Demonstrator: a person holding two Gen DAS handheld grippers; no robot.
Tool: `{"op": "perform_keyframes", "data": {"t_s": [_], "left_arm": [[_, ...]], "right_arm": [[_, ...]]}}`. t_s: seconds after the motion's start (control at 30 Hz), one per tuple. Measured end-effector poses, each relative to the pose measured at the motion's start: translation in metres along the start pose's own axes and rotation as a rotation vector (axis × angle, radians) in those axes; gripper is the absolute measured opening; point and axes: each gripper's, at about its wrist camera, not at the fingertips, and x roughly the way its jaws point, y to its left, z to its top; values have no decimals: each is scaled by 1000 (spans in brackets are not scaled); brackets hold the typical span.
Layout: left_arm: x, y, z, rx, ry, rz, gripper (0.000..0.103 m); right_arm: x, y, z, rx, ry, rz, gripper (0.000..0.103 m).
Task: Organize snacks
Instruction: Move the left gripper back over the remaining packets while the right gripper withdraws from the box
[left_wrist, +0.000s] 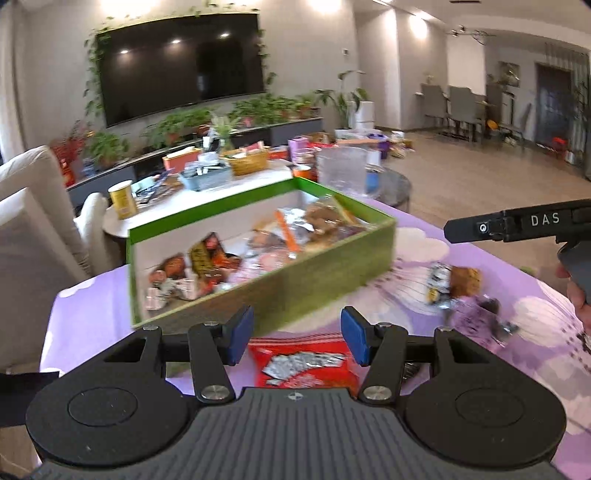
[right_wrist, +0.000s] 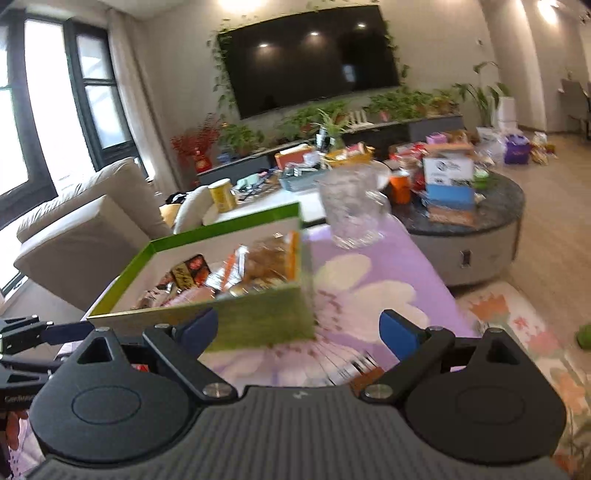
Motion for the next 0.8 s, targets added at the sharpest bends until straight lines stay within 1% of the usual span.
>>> {"op": "perform_keyframes", "data": {"t_s": [0.17, 0.3, 0.43, 0.53, 0.67, 0.73, 0.8], "left_arm": [[3, -11, -4, -6, 27, -6, 50], [0, -19, -10, 6, 39, -6, 50], [-4, -27, -17, 35, 49, 14, 50], [-2, -29, -22, 42, 63, 49, 50], [3, -20, -26, -16, 103, 121, 51], [6, -14, -27, -45, 110, 137, 56], [6, -11, -28, -67, 114, 134, 56]], "right_arm": [[-10, -8, -16, -15, 15, -10, 46], [-16, -9, -28, -53, 42, 41, 46], [-17, -8, -39, -91, 64, 69, 46], [-17, -10, -46, -87, 81, 83, 46], [-21, -7, -52, -94, 90, 114, 46], [-23, -3, -57, -126, 93, 118, 46], [-23, 1, -60, -161, 95, 113, 46]]}}
